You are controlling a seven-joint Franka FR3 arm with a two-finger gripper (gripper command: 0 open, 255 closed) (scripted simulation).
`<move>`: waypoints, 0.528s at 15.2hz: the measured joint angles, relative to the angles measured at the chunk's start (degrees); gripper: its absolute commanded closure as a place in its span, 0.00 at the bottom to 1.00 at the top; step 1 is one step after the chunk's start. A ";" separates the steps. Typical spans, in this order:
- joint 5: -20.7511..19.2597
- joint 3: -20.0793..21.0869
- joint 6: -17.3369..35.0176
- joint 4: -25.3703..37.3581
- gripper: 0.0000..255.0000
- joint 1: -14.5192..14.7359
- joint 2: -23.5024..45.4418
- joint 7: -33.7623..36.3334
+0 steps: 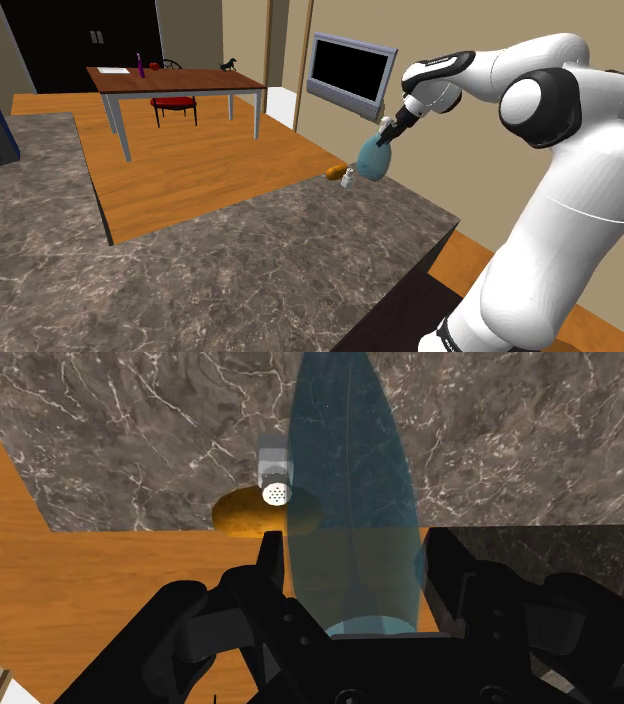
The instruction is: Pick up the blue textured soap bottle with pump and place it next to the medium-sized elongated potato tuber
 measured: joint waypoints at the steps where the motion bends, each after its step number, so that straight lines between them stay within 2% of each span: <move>1: 0.46 0.05 0.64 -0.53 1.00 -0.06 0.31 -0.51; 8: 3.78 0.55 4.24 -3.23 1.00 -0.57 2.68 -3.86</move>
